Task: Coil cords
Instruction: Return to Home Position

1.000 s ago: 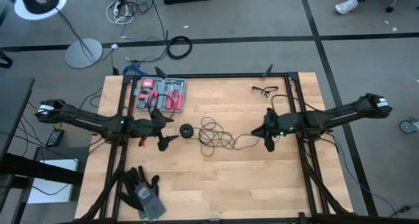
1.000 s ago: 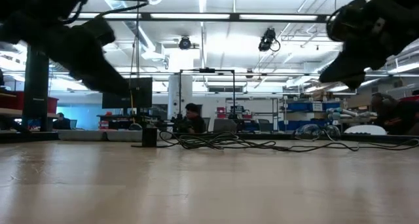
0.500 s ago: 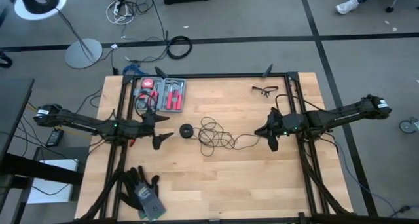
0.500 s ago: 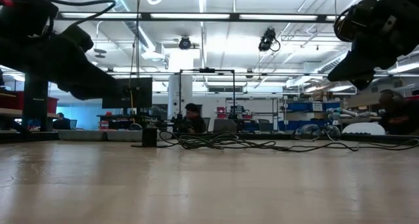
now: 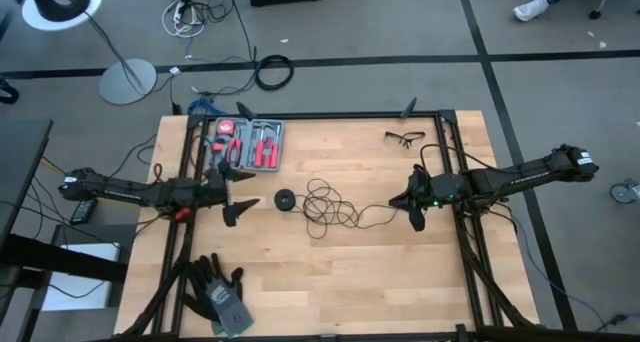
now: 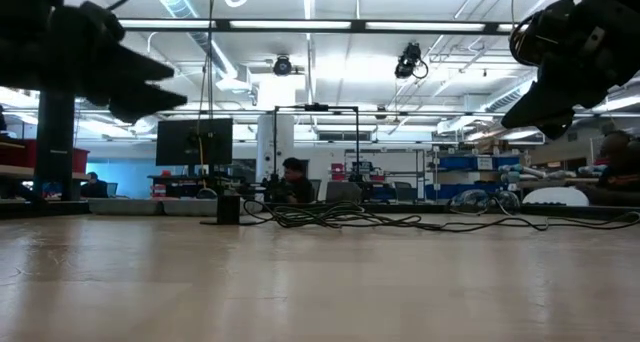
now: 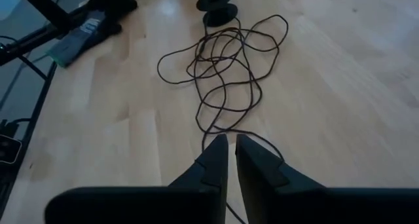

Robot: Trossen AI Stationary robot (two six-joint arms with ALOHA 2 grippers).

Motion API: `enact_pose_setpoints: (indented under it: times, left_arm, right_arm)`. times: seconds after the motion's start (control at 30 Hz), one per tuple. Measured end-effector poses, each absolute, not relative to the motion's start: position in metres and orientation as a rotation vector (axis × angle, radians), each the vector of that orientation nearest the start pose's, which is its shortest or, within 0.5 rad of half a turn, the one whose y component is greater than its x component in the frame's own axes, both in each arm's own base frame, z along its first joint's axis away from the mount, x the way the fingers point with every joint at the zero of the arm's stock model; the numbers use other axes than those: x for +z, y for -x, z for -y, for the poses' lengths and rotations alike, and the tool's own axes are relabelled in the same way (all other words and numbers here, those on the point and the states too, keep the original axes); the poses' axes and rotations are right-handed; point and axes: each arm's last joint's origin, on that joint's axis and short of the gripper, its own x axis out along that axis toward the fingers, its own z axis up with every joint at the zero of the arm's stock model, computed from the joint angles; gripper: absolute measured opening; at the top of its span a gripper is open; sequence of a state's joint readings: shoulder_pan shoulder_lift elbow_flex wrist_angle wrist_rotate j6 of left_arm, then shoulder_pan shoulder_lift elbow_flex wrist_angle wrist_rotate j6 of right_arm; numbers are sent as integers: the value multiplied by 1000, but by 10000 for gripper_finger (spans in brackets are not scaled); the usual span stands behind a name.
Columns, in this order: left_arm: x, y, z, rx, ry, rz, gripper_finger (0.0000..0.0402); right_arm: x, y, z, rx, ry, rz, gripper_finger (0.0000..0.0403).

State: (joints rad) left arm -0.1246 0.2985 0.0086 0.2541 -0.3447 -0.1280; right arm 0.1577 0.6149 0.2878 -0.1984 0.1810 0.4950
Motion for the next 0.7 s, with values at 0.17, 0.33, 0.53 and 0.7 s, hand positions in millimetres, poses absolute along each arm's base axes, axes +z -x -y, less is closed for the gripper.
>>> enact_pose_setpoints:
  times: [0.17, 0.33, 0.53, 0.7]
  left_arm:
    - [175, -106, 3, 217, 108, 79, 400]
    - [181, -96, 2, 210, 123, 170, 400]
    - [179, -95, 3, 195, 111, 129, 400]
    - [171, -96, 7, 49, 117, 60, 400]
  right_arm:
    - [186, -138, -17, -150, -396, -499, 34]
    - [186, -138, -17, -150, -395, -499, 34]
    - [185, -138, -17, -151, -394, -501, 34]
    - [185, -138, -17, -153, -392, -508, 34]
